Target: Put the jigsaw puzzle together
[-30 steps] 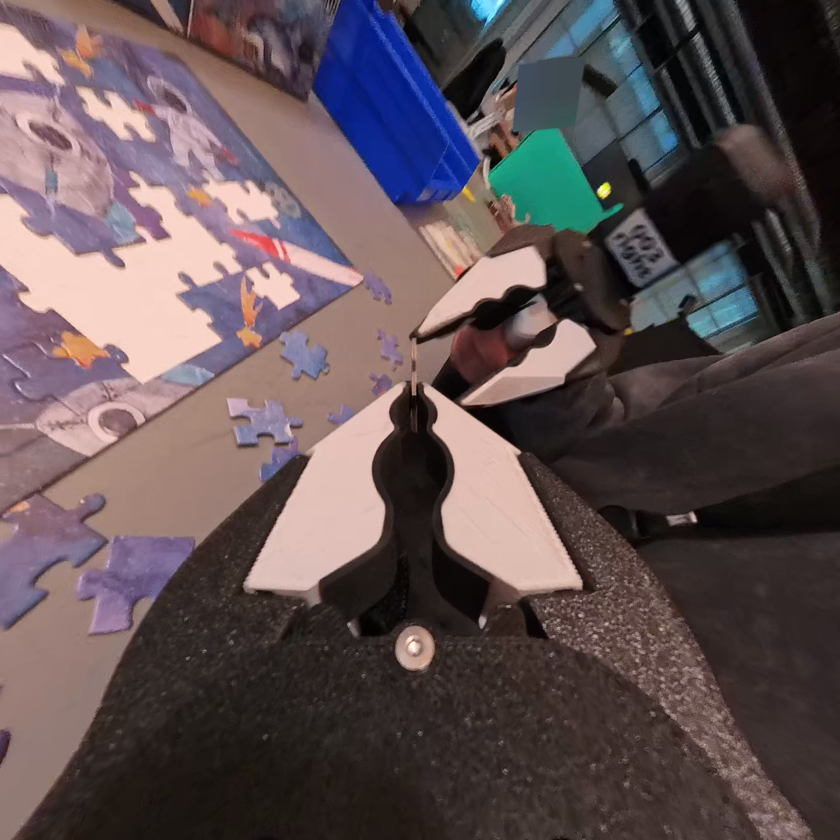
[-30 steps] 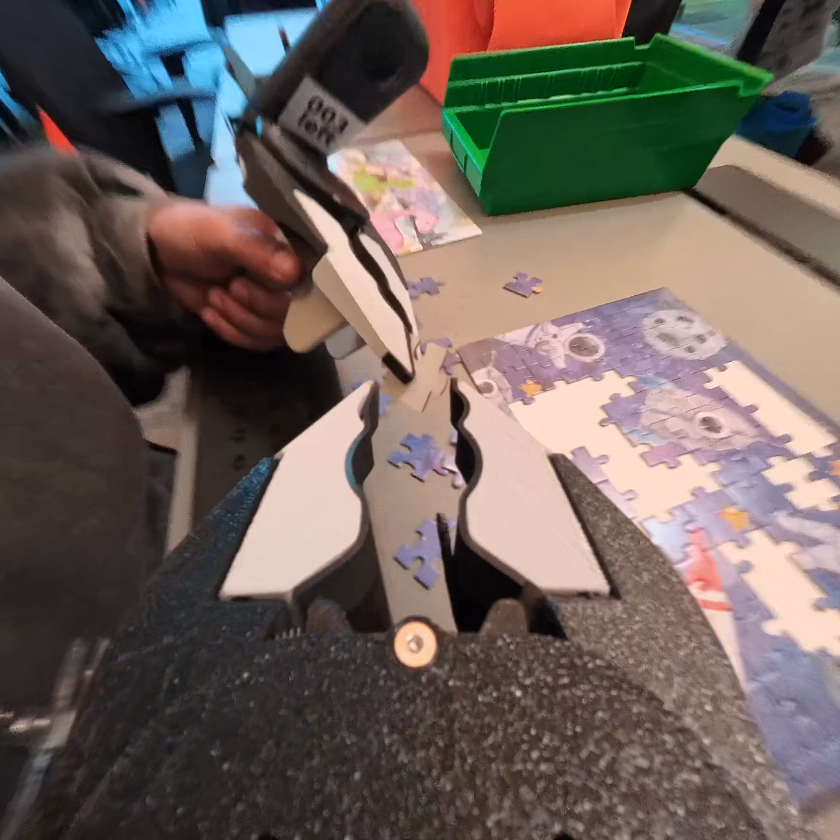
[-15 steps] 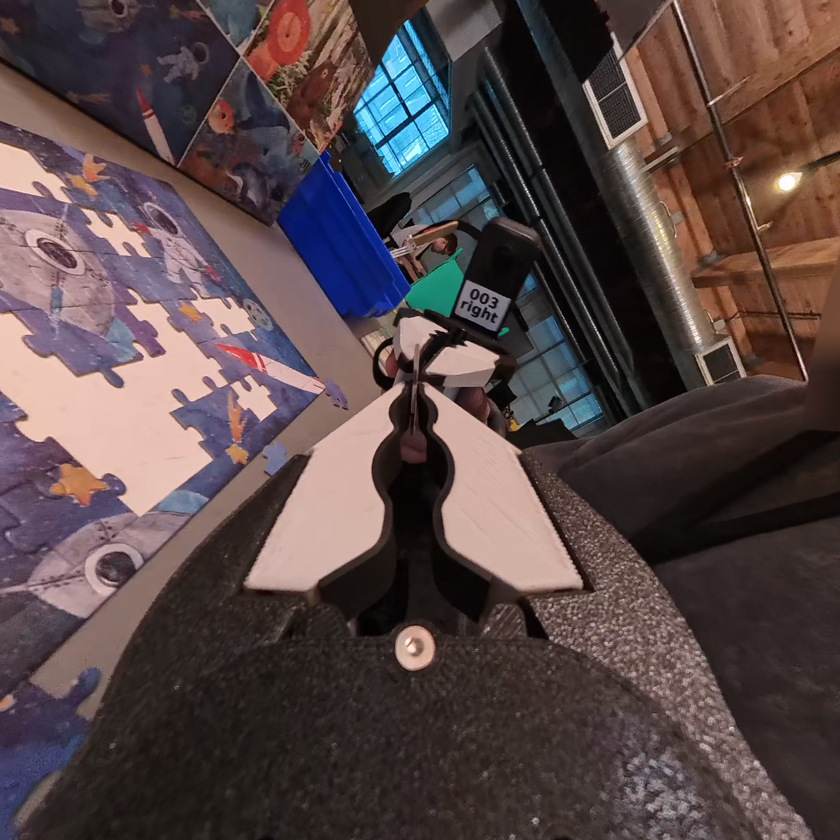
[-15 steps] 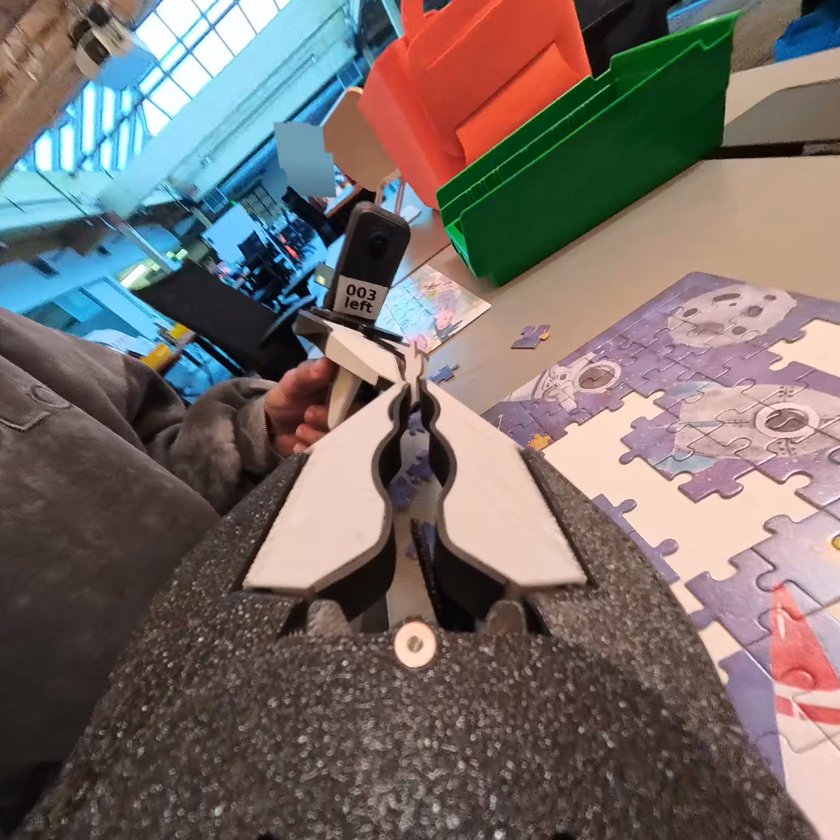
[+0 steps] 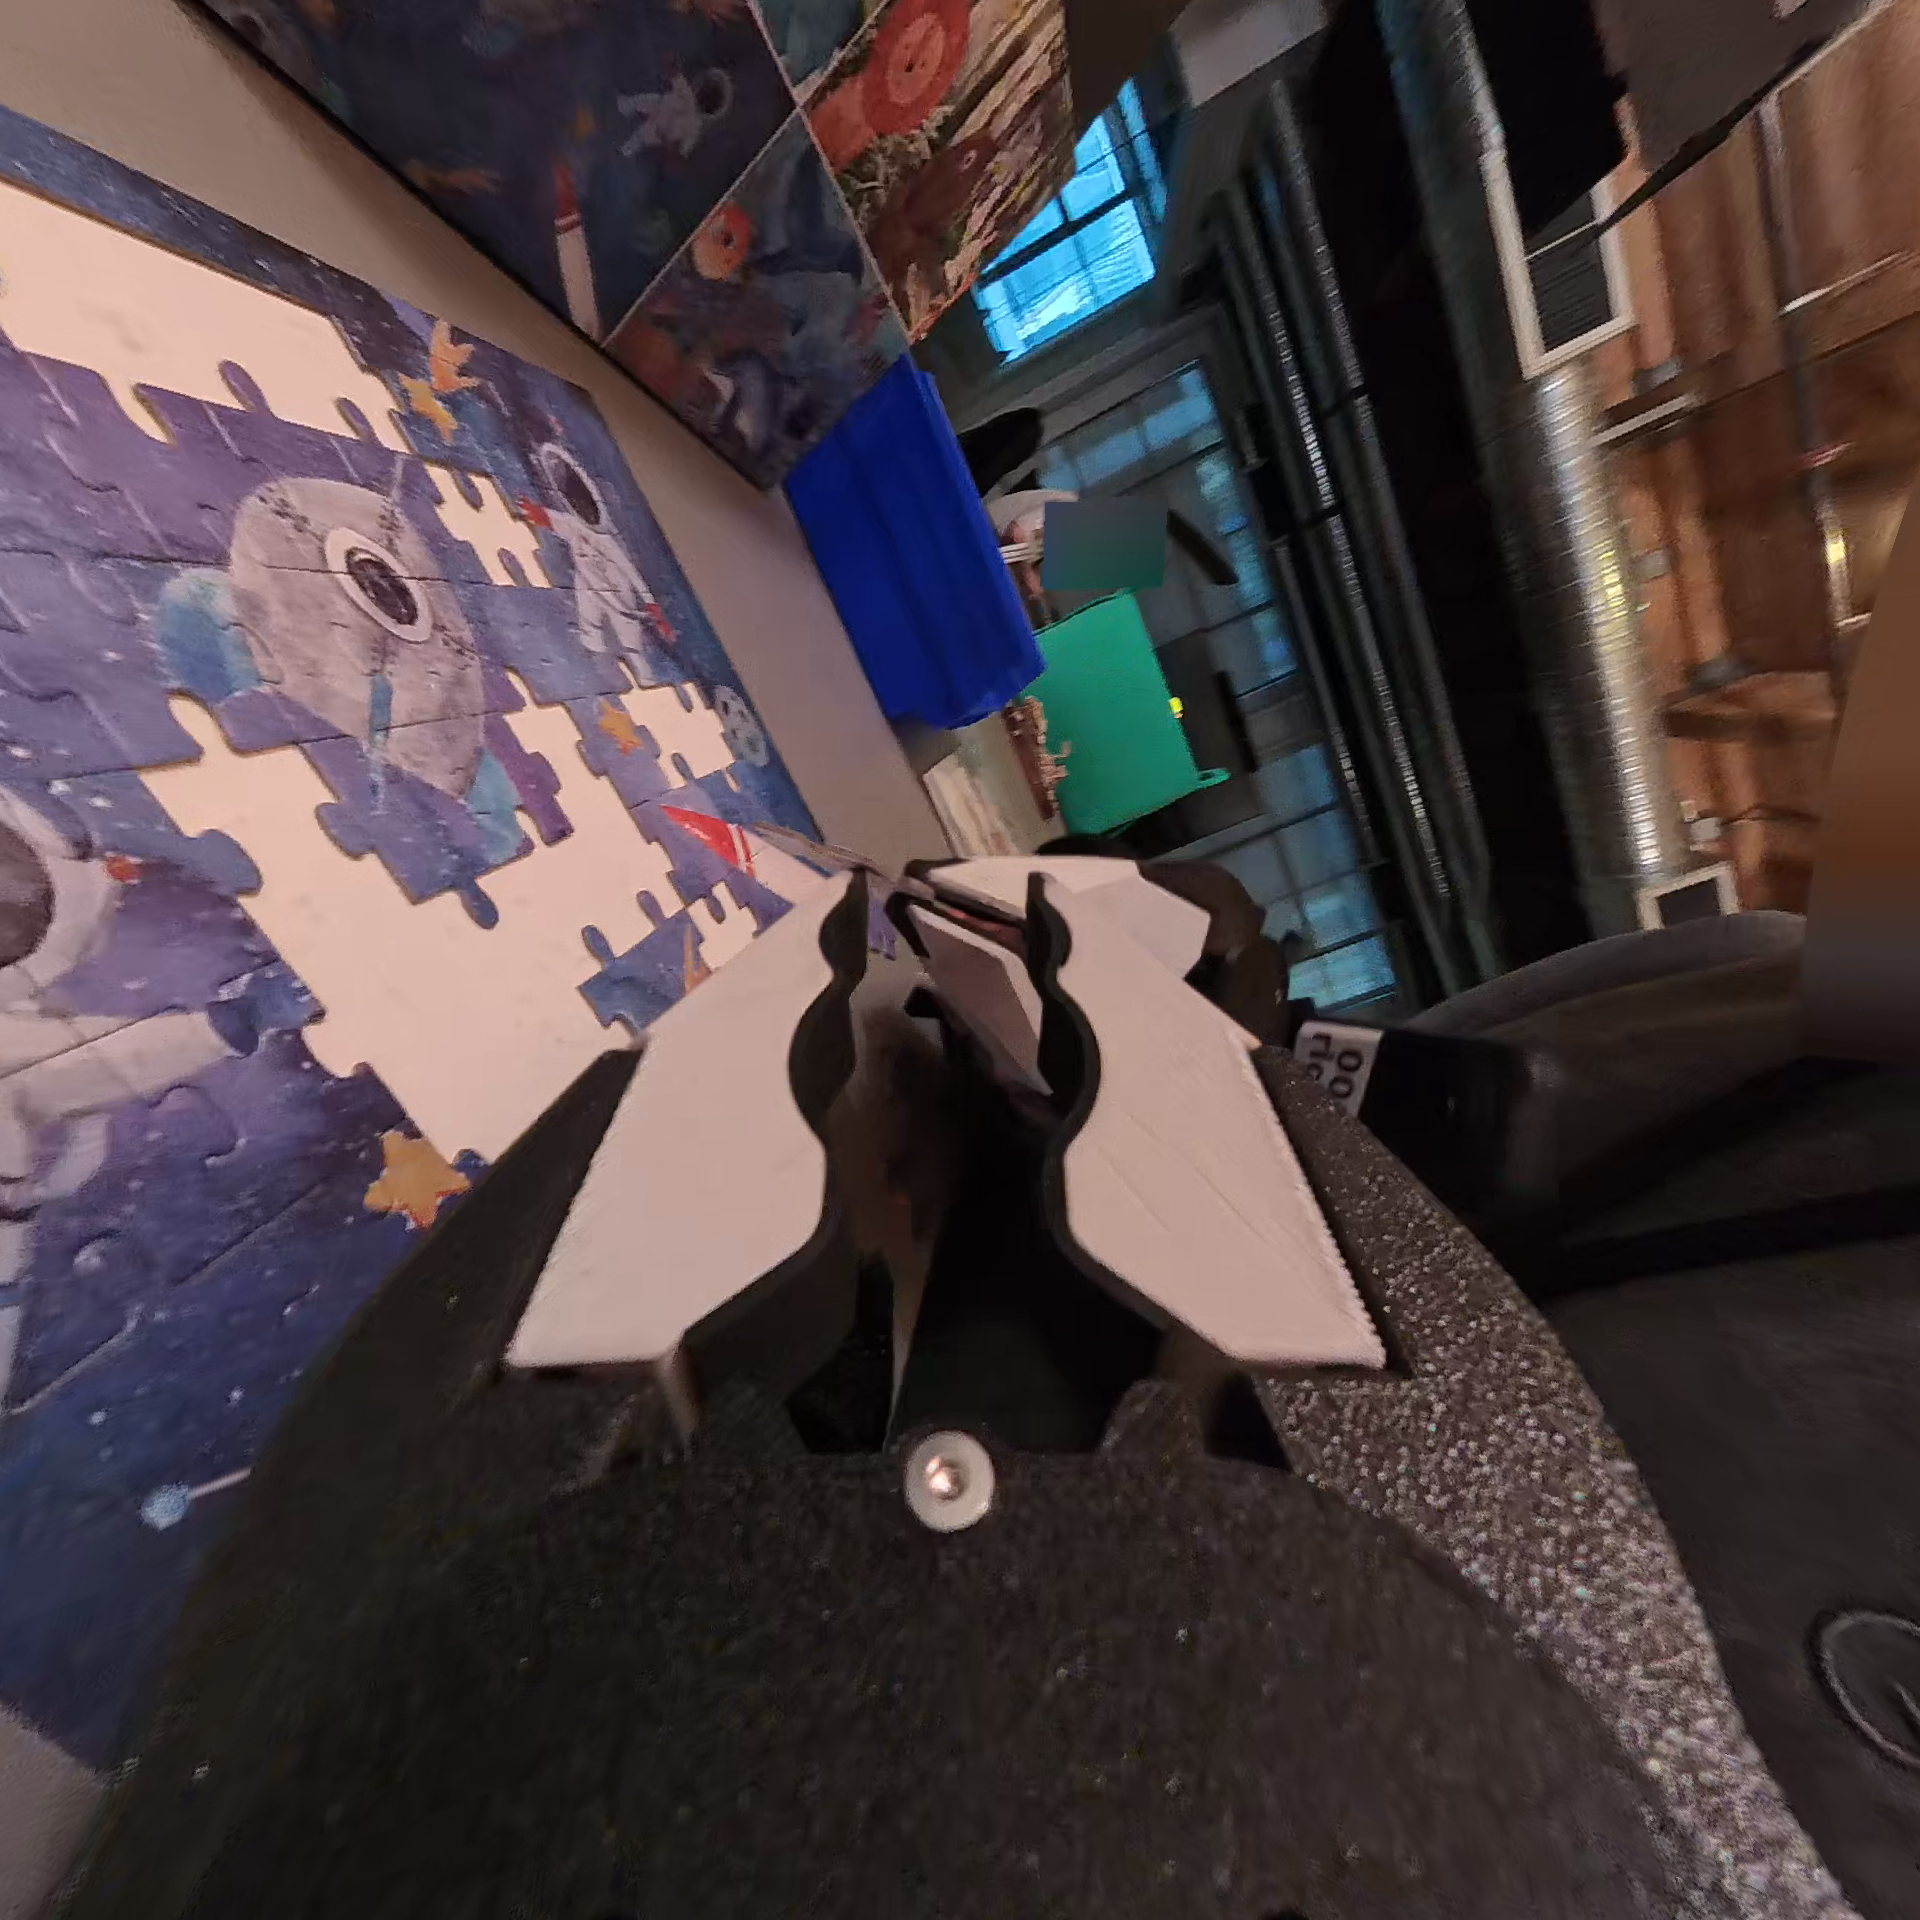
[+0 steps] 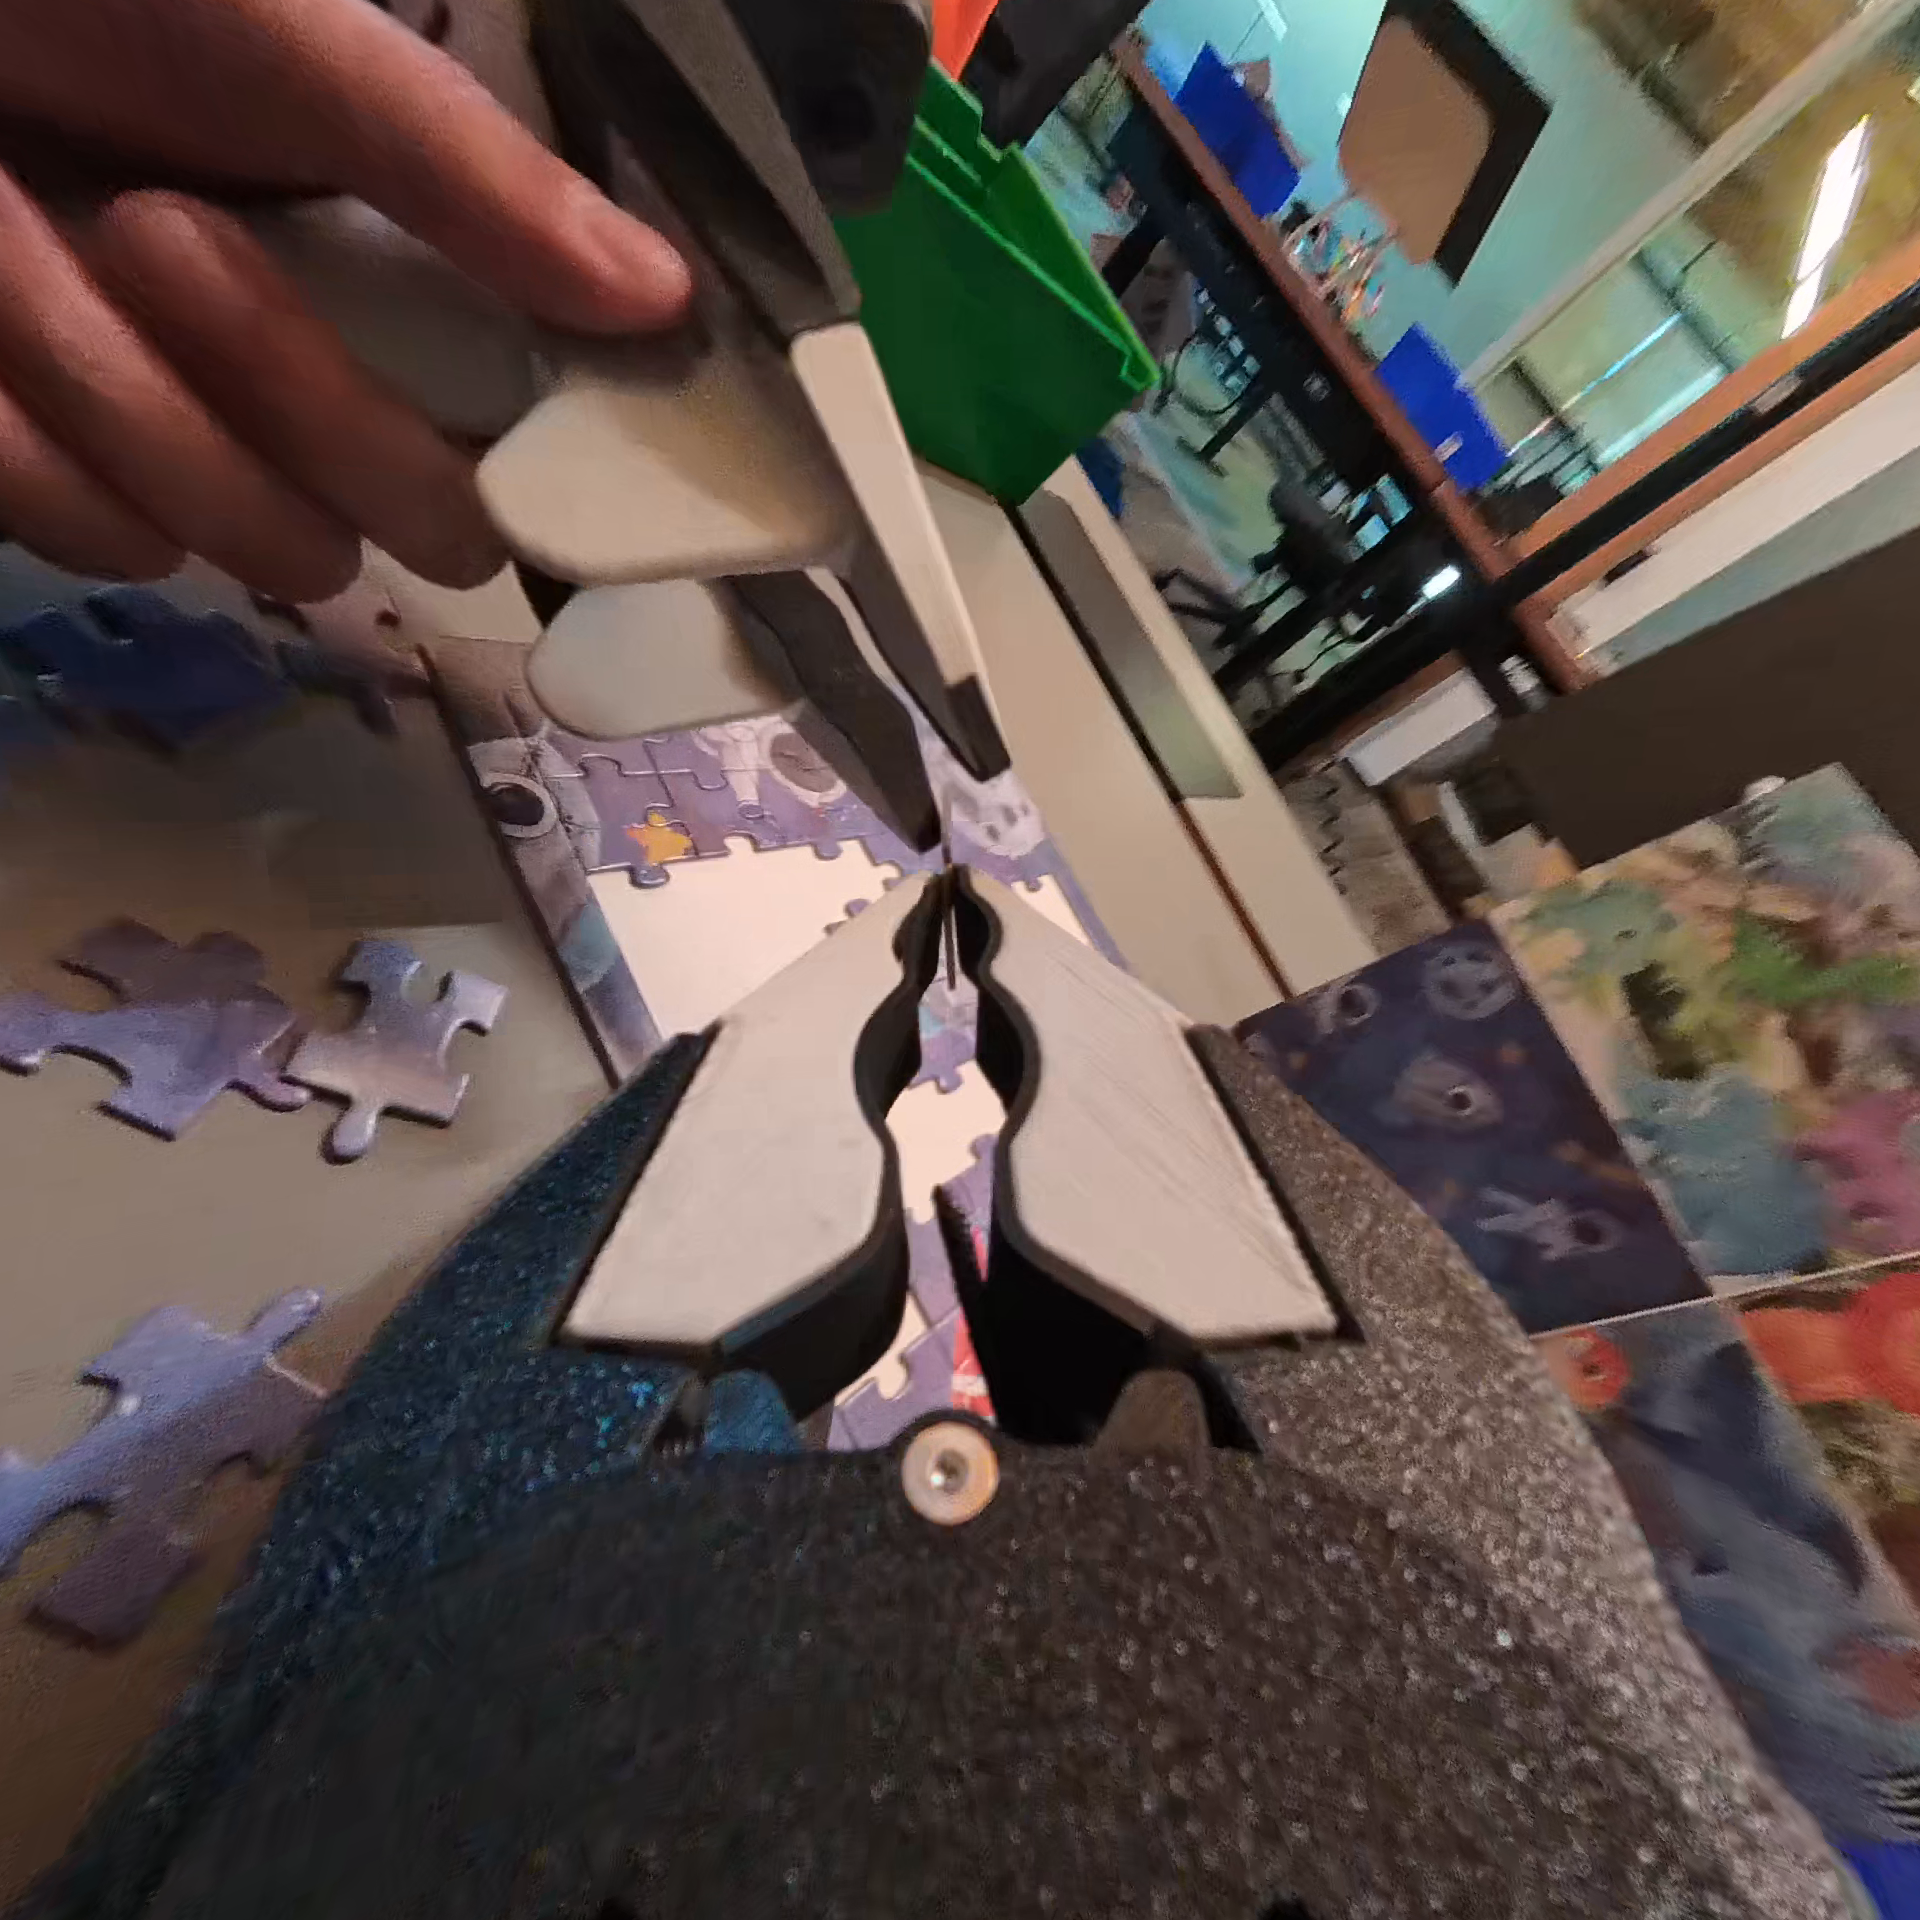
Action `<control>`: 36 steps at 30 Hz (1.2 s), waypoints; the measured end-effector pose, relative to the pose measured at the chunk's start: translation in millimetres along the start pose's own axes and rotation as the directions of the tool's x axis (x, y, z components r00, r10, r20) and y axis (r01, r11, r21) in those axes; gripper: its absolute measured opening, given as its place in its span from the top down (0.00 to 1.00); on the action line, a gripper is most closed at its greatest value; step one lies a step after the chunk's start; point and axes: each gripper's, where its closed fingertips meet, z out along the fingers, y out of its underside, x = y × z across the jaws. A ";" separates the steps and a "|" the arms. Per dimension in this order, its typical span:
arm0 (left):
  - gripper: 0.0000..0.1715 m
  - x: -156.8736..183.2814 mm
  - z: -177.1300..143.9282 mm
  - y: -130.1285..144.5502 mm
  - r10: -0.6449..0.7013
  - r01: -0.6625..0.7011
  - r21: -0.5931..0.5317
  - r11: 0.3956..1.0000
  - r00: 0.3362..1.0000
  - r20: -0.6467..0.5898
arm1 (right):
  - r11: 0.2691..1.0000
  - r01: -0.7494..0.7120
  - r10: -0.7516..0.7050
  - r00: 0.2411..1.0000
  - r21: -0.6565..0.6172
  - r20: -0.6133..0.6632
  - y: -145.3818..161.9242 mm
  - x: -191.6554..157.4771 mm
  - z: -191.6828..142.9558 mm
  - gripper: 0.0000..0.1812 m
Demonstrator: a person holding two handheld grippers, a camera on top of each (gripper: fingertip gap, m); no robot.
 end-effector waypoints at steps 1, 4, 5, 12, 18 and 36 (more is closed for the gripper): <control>0.83 0.3 0.4 -0.8 -0.016 0.016 0.007 1.000 1.000 -0.018 | 0.999 0.027 -0.027 1.000 0.018 -0.015 -3.0 0.3 -1.6 0.99; 0.84 -3.2 2.3 -1.5 -0.042 0.043 0.015 0.999 0.999 -0.022 | 0.995 0.095 -0.093 0.995 0.037 -0.043 -6.5 -1.7 -2.7 0.99; 0.87 -5.2 2.8 -1.0 -0.037 0.037 0.014 0.999 0.999 -0.008 | 0.992 0.119 -0.117 0.992 0.034 -0.056 -6.1 -2.1 -2.1 0.99; 0.99 -12.2 -18.0 -9.0 0.006 -0.009 0.031 0.999 0.995 0.102 | 0.998 0.043 -0.041 0.999 0.056 -0.035 -6.2 -7.9 -2.1 0.96; 0.99 -79.6 -142.9 -8.1 0.143 -0.102 -0.100 0.990 0.715 0.684 | 0.987 -0.154 0.154 0.988 0.039 -0.022 2.5 10.9 -2.0 0.95; 0.78 -70.4 -237.2 23.5 0.277 -0.223 -0.186 0.957 0.509 0.815 | 0.971 -0.239 0.238 0.968 0.003 -0.078 14.8 28.1 -1.0 0.99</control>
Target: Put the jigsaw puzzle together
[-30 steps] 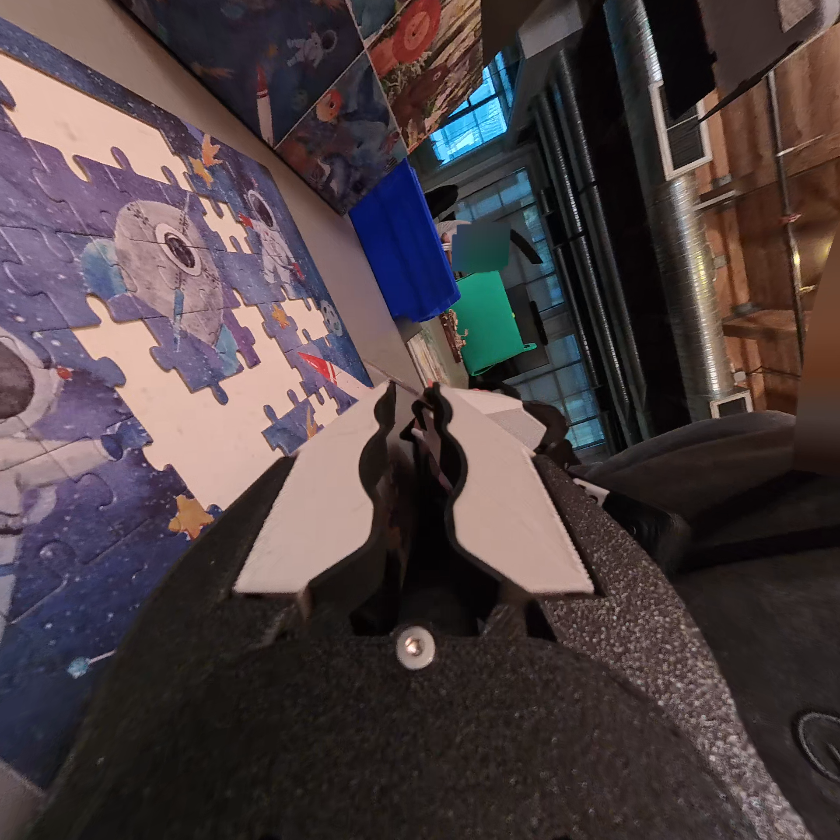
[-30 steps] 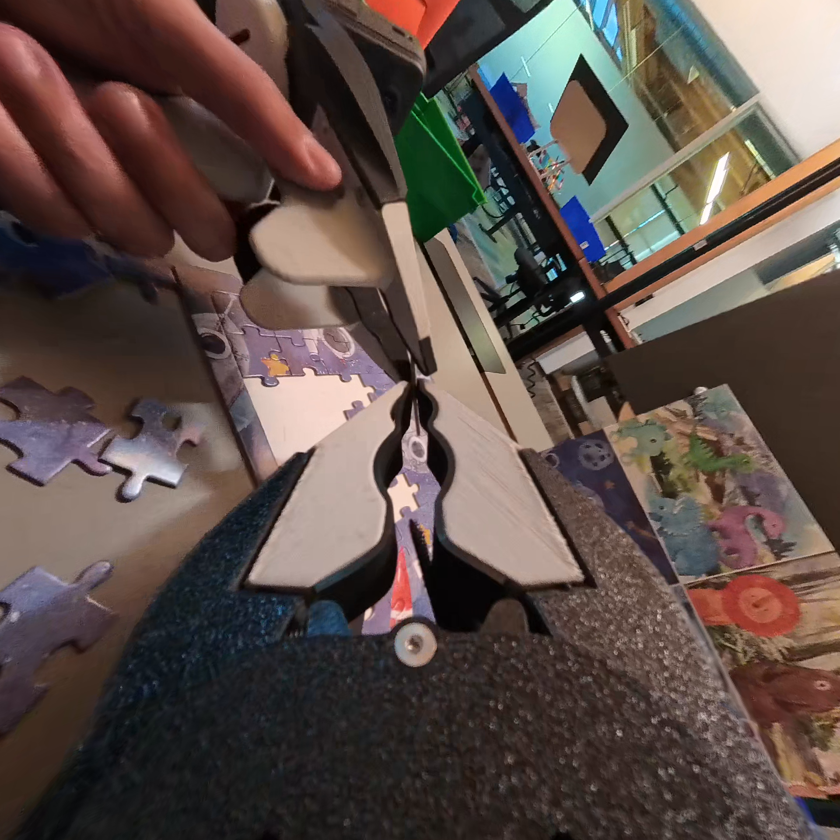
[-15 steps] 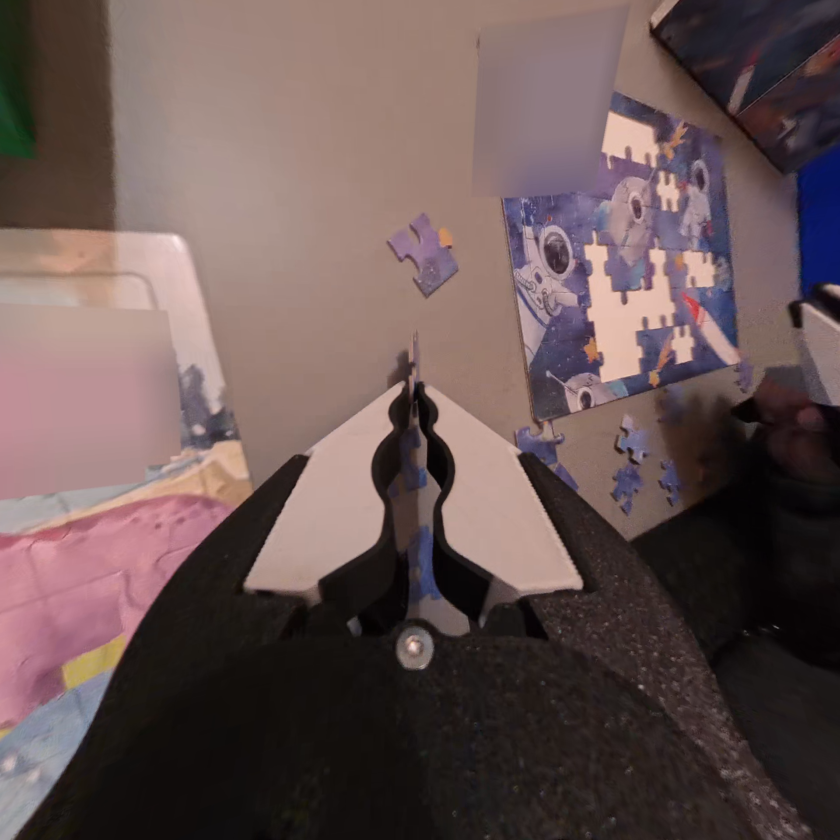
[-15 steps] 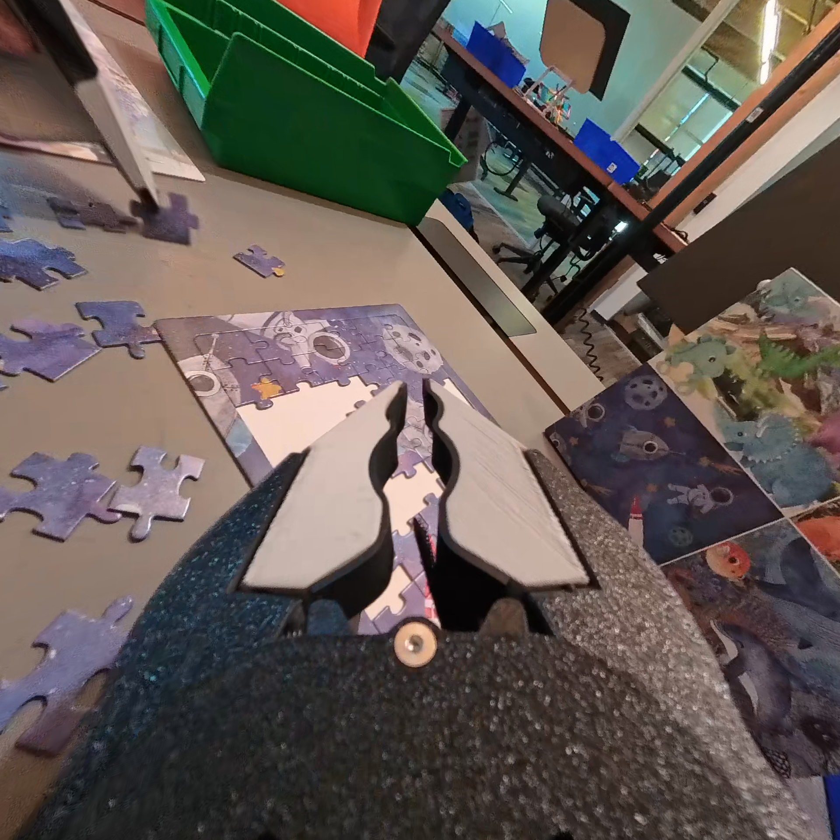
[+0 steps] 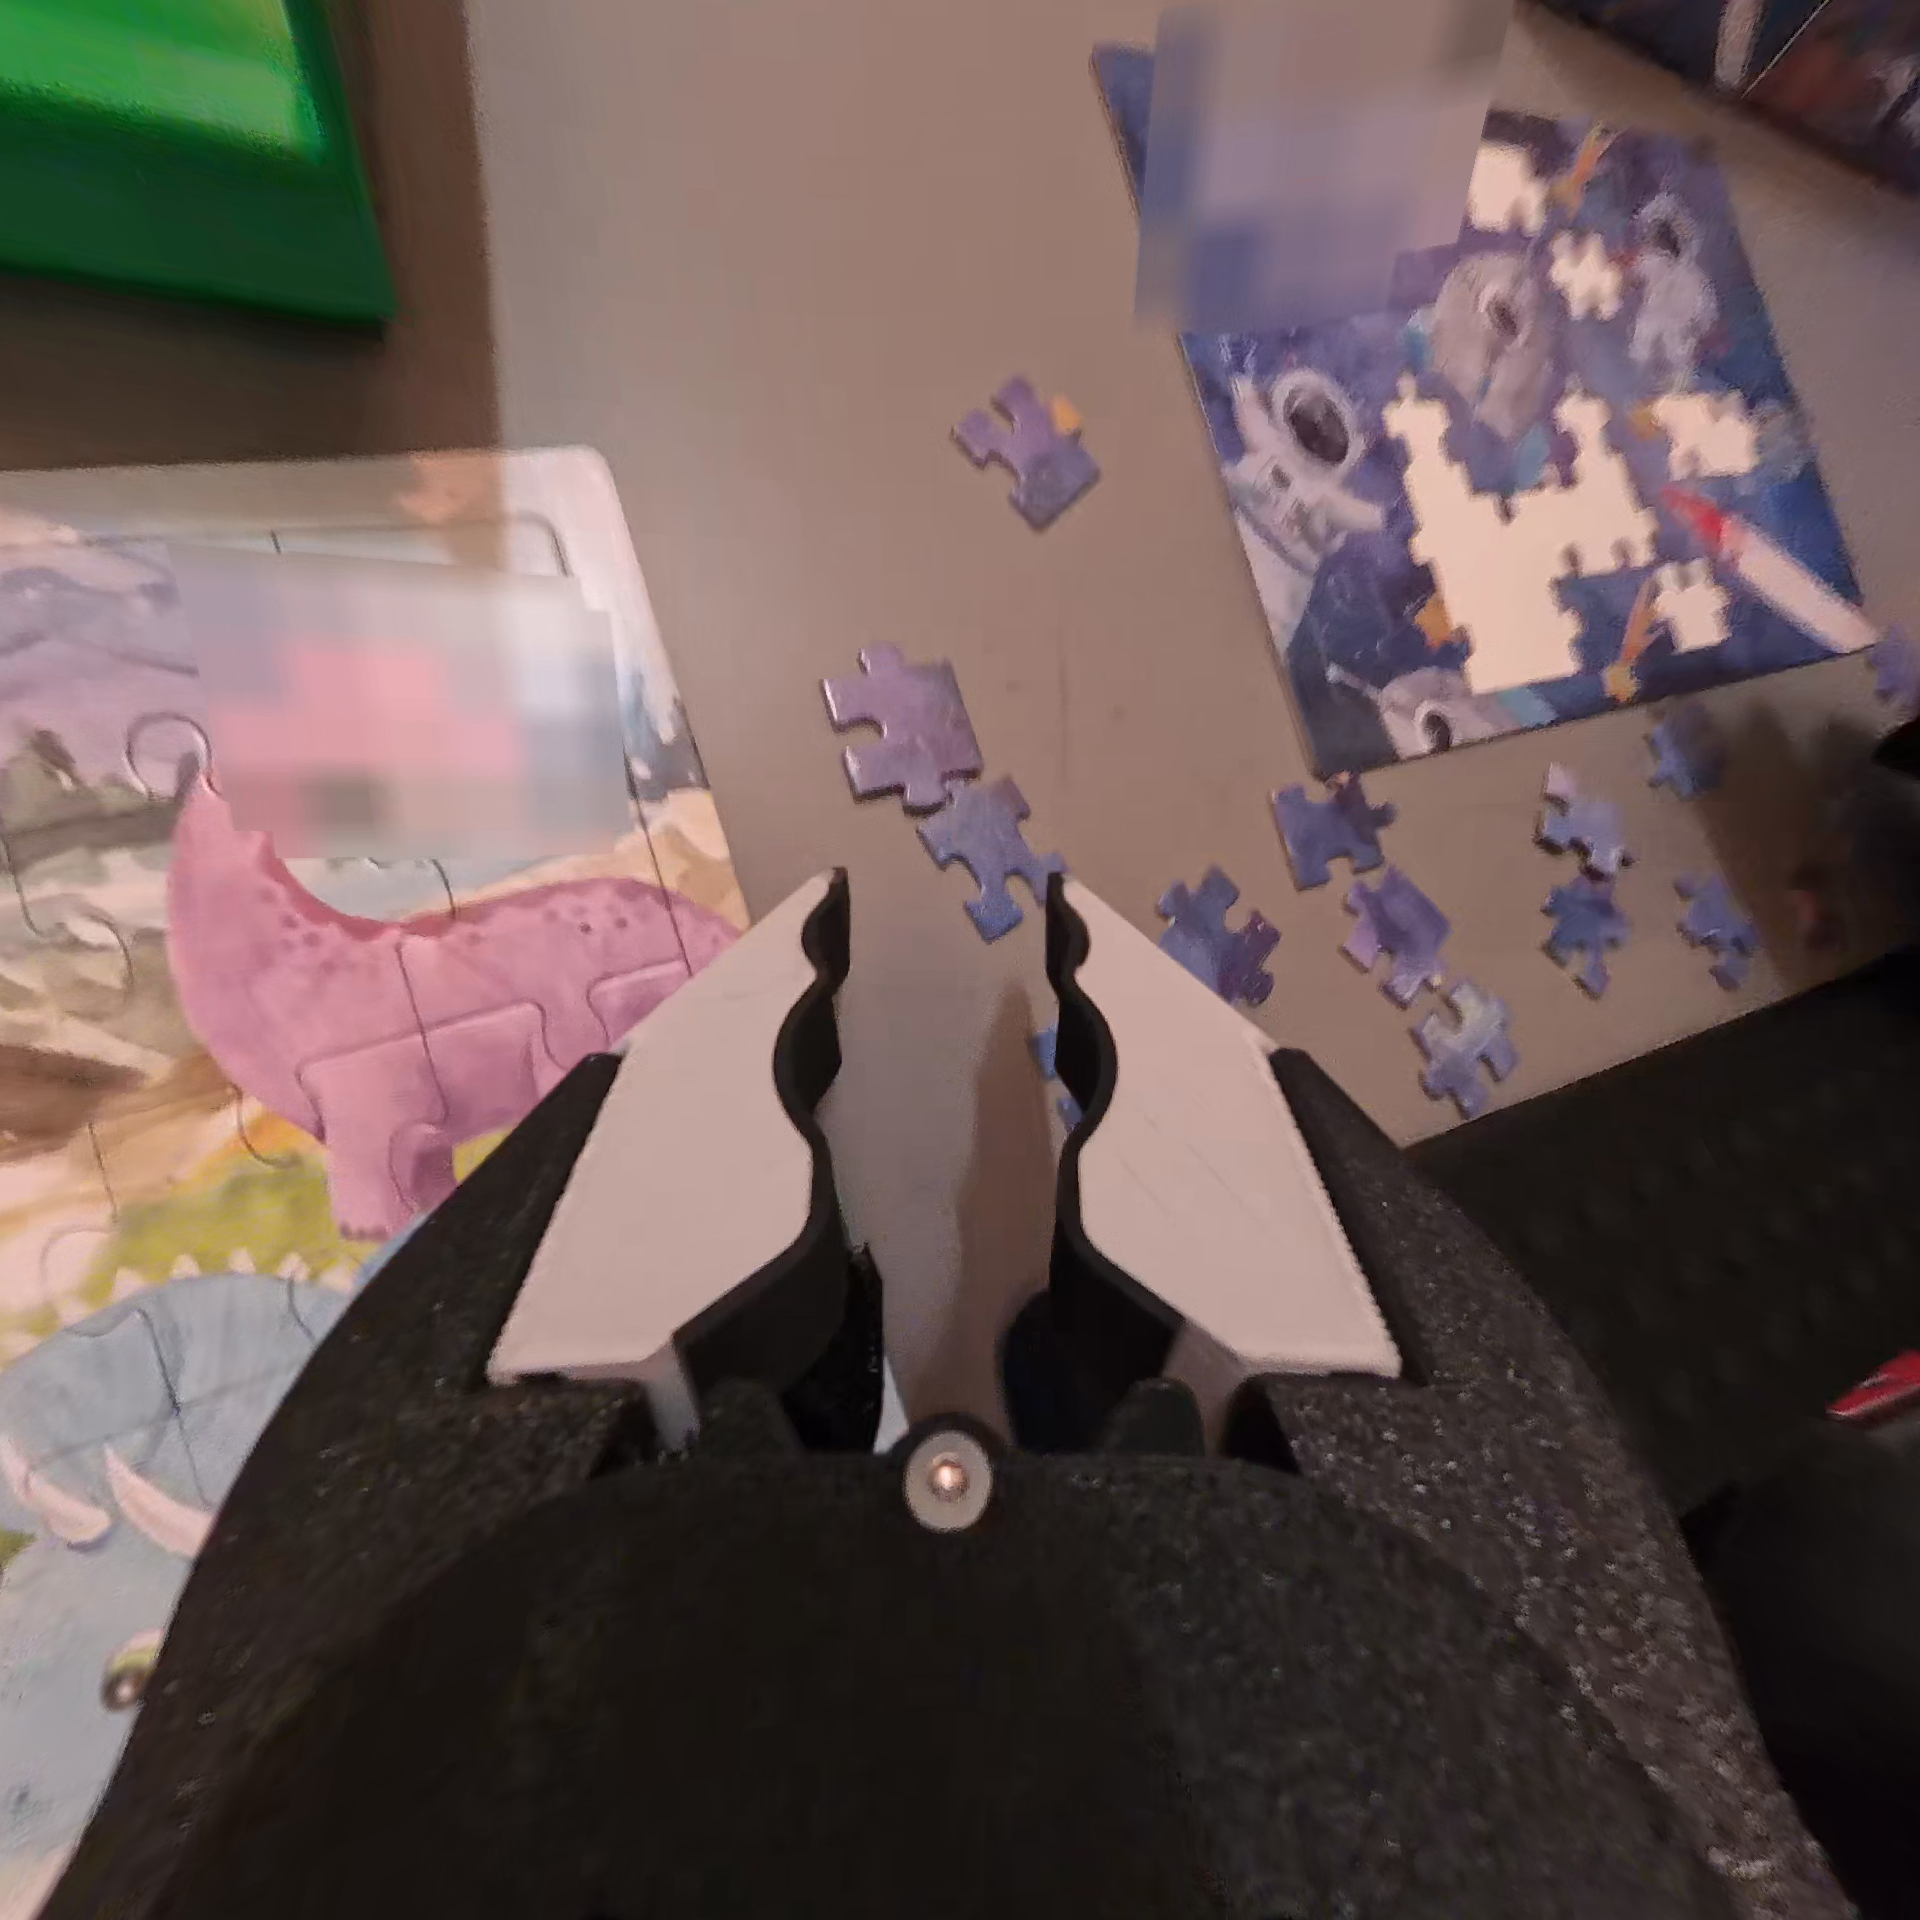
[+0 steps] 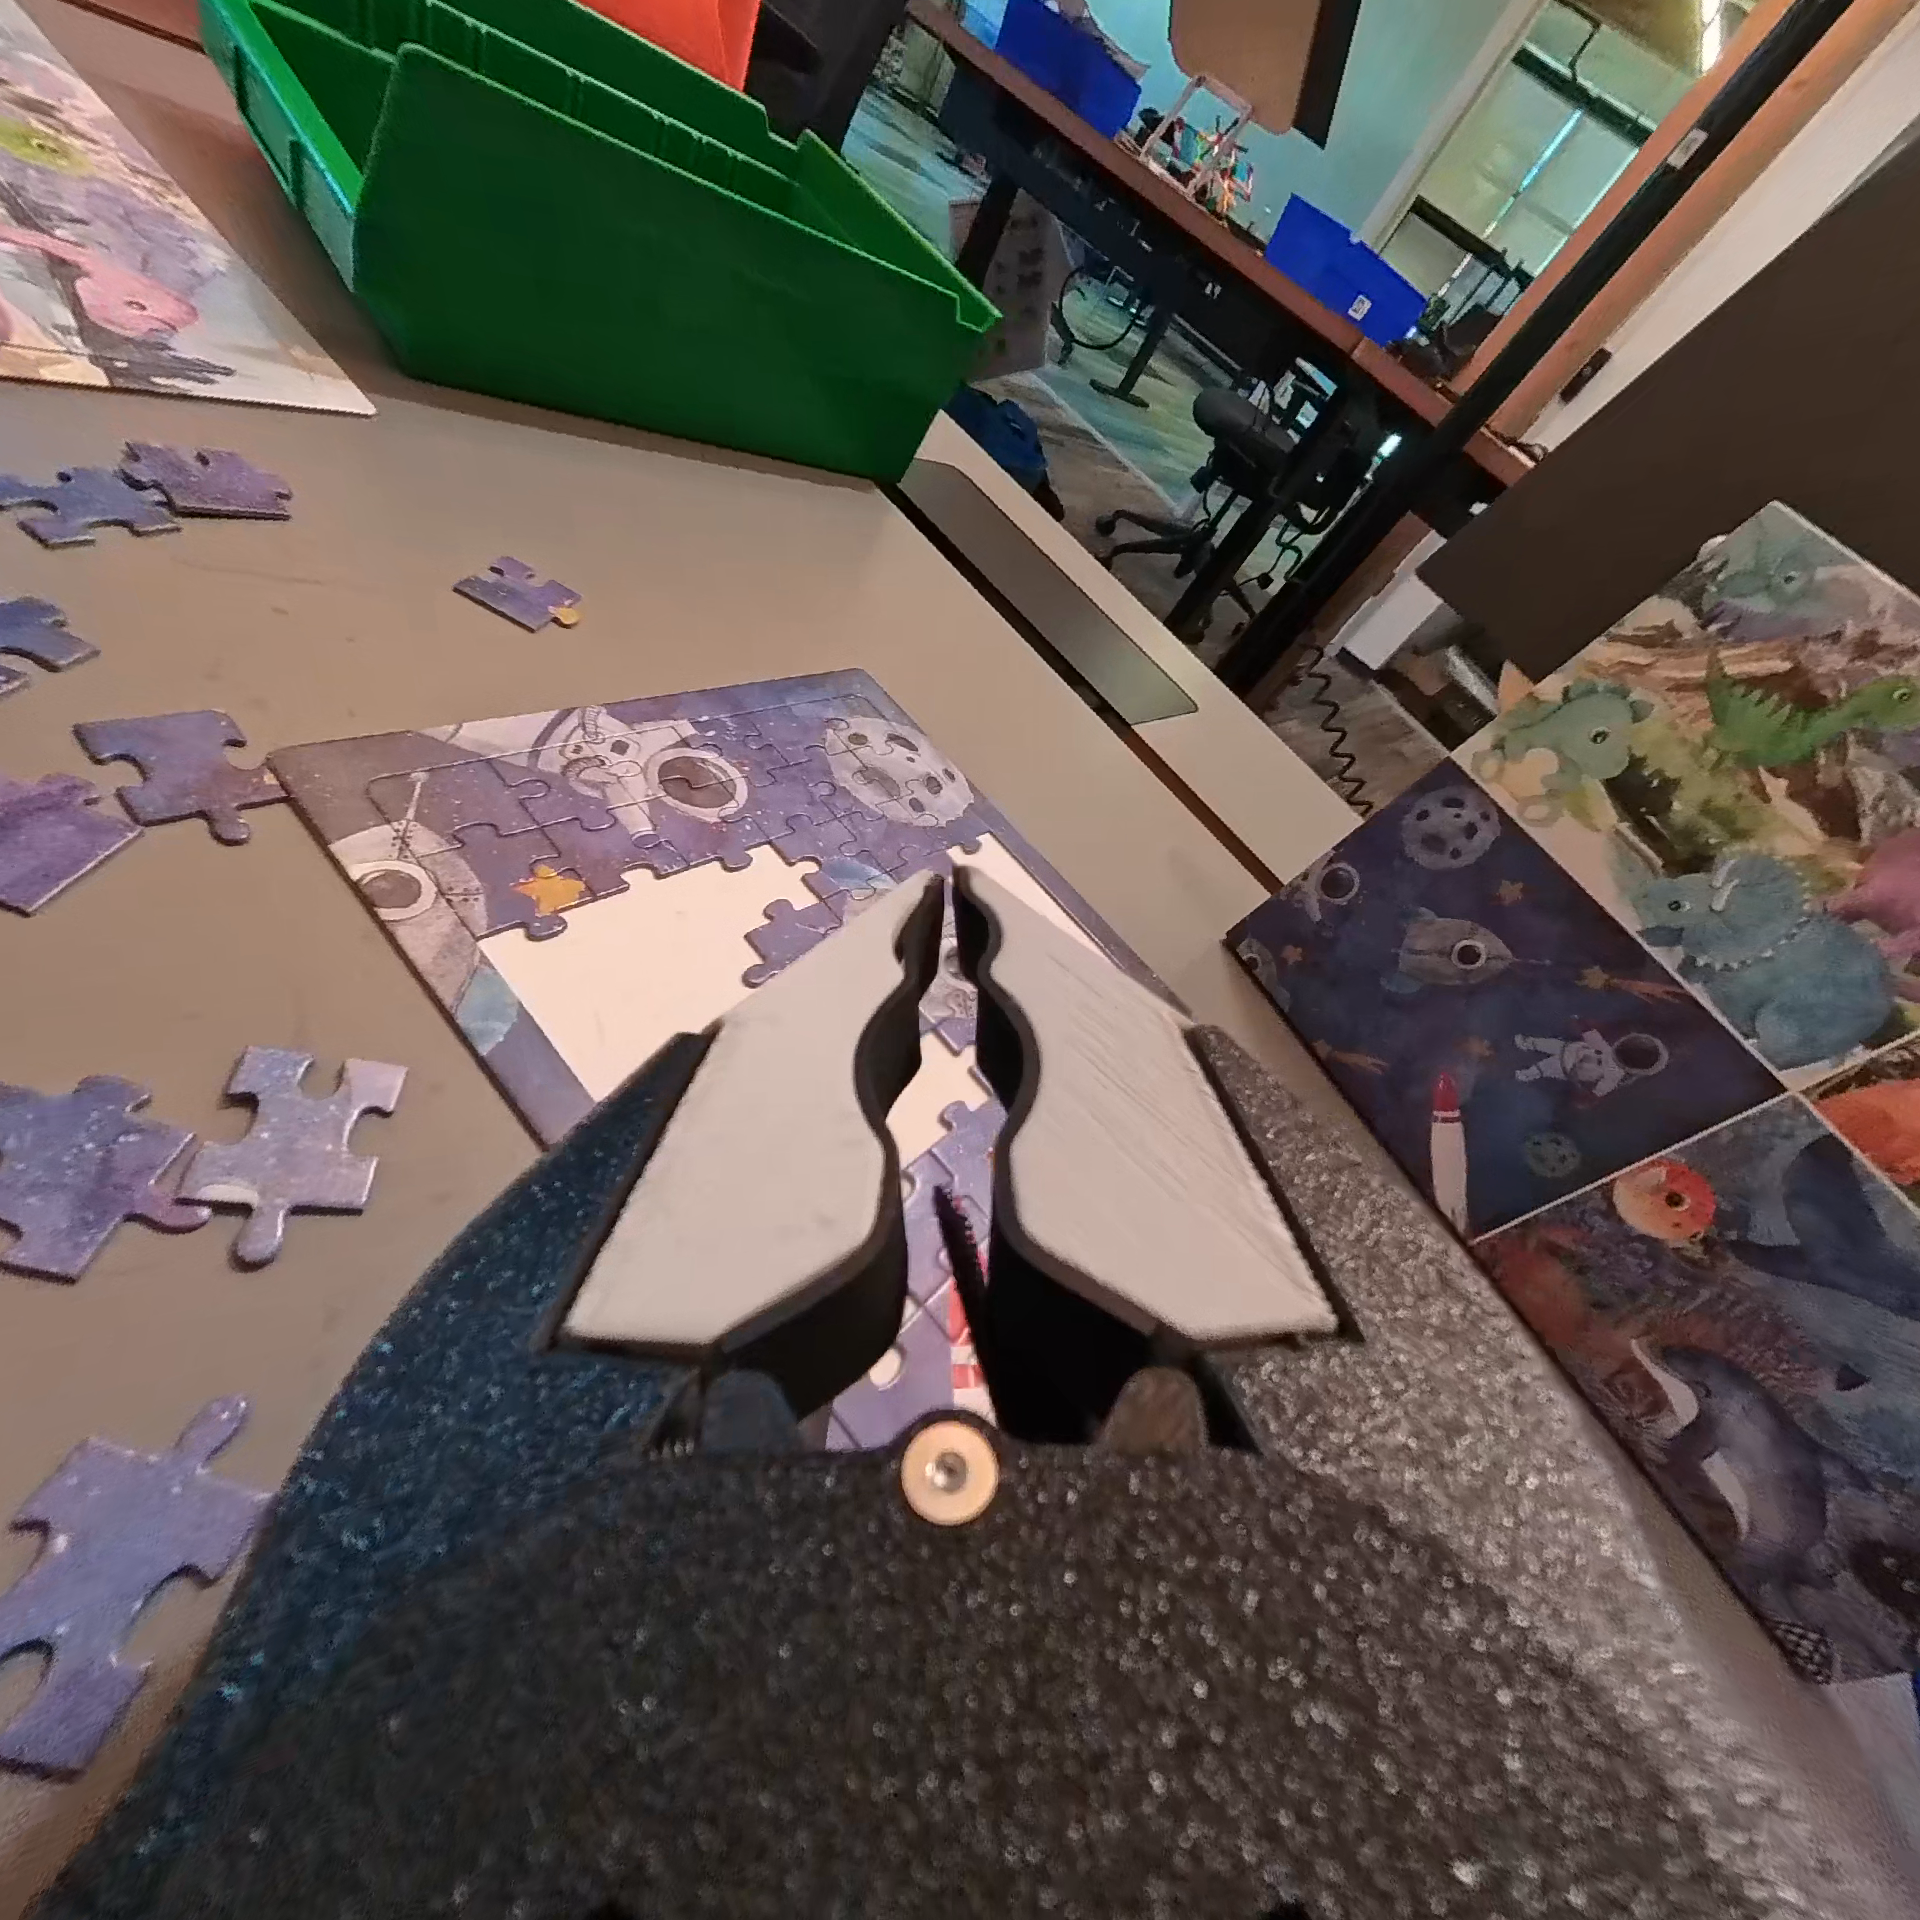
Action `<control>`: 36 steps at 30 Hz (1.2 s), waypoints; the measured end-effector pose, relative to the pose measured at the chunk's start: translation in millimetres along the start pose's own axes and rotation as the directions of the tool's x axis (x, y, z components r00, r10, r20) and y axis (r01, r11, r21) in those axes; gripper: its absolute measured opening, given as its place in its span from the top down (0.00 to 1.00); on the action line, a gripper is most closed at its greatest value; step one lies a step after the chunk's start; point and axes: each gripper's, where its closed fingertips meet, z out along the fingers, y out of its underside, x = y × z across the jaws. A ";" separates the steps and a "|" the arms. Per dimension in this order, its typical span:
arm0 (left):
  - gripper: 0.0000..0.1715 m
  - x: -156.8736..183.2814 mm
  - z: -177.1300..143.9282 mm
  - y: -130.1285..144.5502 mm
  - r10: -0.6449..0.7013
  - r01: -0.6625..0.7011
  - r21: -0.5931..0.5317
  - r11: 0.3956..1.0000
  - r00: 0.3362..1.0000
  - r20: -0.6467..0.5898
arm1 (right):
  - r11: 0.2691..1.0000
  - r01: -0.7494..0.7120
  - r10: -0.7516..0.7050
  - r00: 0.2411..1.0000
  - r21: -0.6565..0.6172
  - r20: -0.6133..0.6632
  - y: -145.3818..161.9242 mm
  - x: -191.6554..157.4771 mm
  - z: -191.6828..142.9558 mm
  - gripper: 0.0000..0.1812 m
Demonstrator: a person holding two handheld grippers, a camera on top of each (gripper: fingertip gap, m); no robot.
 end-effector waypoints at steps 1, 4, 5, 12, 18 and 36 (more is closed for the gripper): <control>0.78 -0.1 2.7 6.0 0.010 -0.009 -0.009 1.000 0.999 0.033 | 1.000 -0.006 0.006 1.000 -0.003 0.002 0.6 -0.2 0.2 0.99; 0.78 12.3 12.8 12.3 0.024 -0.024 0.008 1.000 0.996 0.088 | 1.000 -0.004 0.004 1.000 -0.007 0.005 1.4 -1.8 0.7 0.99; 0.78 17.3 16.6 12.7 0.025 -0.027 0.017 0.999 0.994 0.108 | 1.000 -0.003 0.003 1.000 -0.008 0.006 1.7 -2.4 0.8 1.00; 0.72 15.7 17.7 7.5 0.067 -0.069 -0.003 0.998 0.947 0.314 | 1.000 0.000 0.000 1.000 0.003 -0.009 -1.0 0.2 -2.5 1.00; 0.75 16.2 27.9 12.1 0.013 -0.003 -0.029 1.000 0.936 0.351 | 1.000 -0.020 0.019 0.997 -0.018 -0.077 3.5 19.0 -8.9 1.00; 0.87 54.0 24.5 -7.4 0.161 -0.158 -0.036 0.987 0.924 0.347 | 0.988 -0.156 0.154 0.985 -0.019 -0.076 9.0 33.6 -18.6 1.00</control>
